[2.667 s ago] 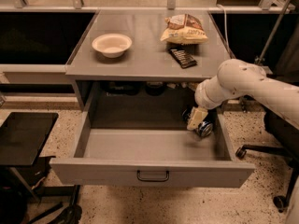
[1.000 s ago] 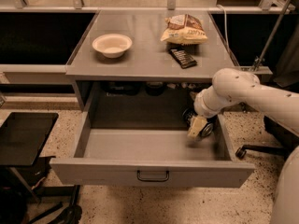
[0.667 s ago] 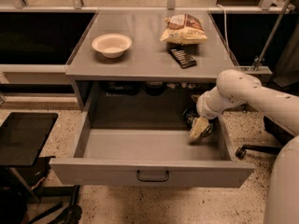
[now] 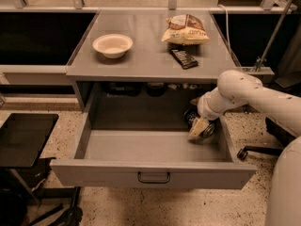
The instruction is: Pick pepsi can from top drawer and place on counter
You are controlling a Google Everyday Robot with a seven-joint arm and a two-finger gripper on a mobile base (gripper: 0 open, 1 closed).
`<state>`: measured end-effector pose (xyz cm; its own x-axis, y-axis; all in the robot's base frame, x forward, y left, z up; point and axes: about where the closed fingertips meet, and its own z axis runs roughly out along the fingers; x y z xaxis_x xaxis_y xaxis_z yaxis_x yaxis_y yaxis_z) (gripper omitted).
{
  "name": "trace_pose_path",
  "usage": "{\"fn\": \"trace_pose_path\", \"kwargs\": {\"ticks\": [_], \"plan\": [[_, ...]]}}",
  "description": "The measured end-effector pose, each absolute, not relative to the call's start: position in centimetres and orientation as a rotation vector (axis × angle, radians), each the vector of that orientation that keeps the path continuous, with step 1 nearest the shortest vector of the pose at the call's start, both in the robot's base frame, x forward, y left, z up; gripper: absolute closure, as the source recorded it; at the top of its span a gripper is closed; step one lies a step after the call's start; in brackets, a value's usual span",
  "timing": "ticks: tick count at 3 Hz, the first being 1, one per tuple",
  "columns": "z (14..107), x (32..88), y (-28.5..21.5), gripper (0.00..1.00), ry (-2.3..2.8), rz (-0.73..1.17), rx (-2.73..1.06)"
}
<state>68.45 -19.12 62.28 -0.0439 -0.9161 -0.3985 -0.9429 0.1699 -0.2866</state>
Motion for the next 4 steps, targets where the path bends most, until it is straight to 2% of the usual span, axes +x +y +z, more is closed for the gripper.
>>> {"fn": "trace_pose_path", "kwargs": {"ticks": [3,4], "plan": [[62.3,68.4,-19.1,0.89,1.963,0.072,-1.750],[63.5,67.8,-19.3,1.00,1.922,0.057,-1.681]]}}
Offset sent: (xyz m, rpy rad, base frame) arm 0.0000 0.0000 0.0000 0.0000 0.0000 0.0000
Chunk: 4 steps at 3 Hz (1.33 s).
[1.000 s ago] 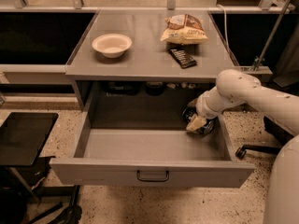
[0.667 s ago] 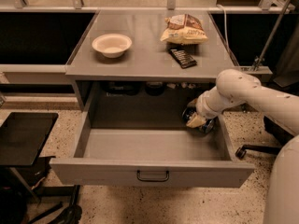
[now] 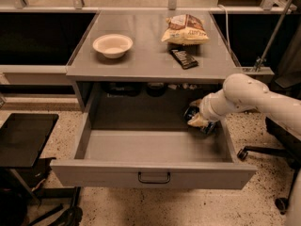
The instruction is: Pick pepsi can from top drawer and place on counter
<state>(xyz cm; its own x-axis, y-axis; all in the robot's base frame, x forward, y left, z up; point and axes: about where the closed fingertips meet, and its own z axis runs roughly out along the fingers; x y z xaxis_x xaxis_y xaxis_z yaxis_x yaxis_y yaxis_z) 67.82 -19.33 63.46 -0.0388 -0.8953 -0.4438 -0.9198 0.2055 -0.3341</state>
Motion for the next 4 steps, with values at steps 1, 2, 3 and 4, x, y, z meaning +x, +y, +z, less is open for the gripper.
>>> {"fn": "trace_pose_path", "kwargs": {"ticks": [1,2,3,4], "plan": [[65.9,65.9,-20.2,1.00,1.867,0.005,-1.571],[65.9,66.0,-19.9,1.00,1.867,0.005,-1.571],[66.9,64.2,-20.9,1.00,1.818,-0.033,-1.528],[70.2,62.5,-21.2,1.00,1.682,-0.093,-1.407]]}}
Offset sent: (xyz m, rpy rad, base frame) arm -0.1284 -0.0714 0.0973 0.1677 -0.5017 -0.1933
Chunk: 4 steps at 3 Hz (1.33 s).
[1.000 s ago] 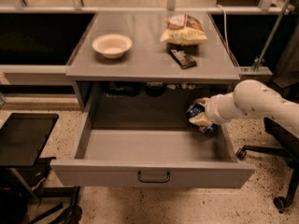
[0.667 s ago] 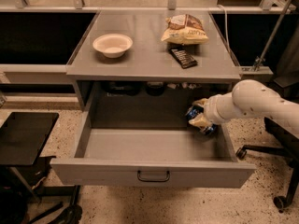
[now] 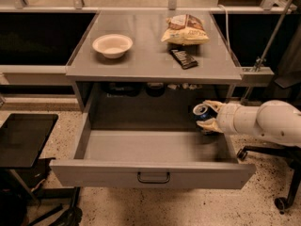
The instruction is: Pick pepsi can from top drawer and place on counter
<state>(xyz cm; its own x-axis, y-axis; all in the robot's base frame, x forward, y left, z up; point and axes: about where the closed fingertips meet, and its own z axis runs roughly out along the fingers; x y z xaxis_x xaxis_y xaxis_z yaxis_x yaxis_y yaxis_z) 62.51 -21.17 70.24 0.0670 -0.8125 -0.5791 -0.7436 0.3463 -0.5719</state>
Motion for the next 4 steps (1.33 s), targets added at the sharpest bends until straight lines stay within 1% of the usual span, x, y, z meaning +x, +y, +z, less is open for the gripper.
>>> {"fn": "trace_pose_path", "kwargs": {"ticks": [1,2,3,4], "plan": [[73.4,61.6,-22.4,1.00,1.566,-0.079,-1.289],[80.2,59.7,-26.6,1.00,1.396,-0.096,-1.186],[87.2,57.8,-32.1,1.00,1.270,-0.104,-1.105],[95.7,57.3,-36.9,1.00,1.169,-0.131,-1.057]]}}
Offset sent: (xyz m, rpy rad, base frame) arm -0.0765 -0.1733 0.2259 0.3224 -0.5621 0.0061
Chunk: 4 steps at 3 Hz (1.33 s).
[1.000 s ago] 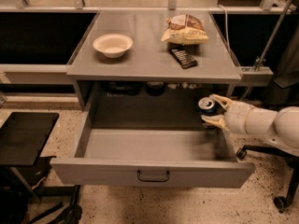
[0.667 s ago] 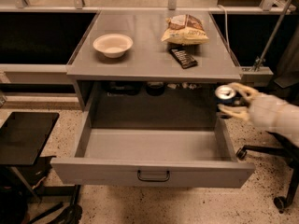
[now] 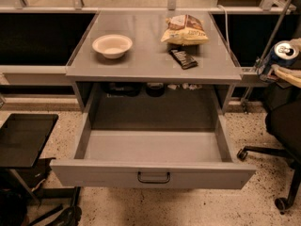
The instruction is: Pick pepsi can from top drawer and place on counter
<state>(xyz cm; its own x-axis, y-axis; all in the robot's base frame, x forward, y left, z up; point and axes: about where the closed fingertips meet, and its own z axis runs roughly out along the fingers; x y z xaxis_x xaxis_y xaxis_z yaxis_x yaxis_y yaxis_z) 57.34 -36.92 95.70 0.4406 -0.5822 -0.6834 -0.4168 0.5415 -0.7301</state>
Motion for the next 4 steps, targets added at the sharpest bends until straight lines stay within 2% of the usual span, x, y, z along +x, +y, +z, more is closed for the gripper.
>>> {"fn": "trace_pose_path", "kwargs": {"ticks": [1,2,4], "plan": [[95.0,58.3,-36.2,1.00,1.178,-0.096,-1.066],[96.1,61.9,-34.1,1.00,1.162,-0.019,-1.075],[99.2,69.4,-25.4,1.00,1.108,0.110,-1.160]]}}
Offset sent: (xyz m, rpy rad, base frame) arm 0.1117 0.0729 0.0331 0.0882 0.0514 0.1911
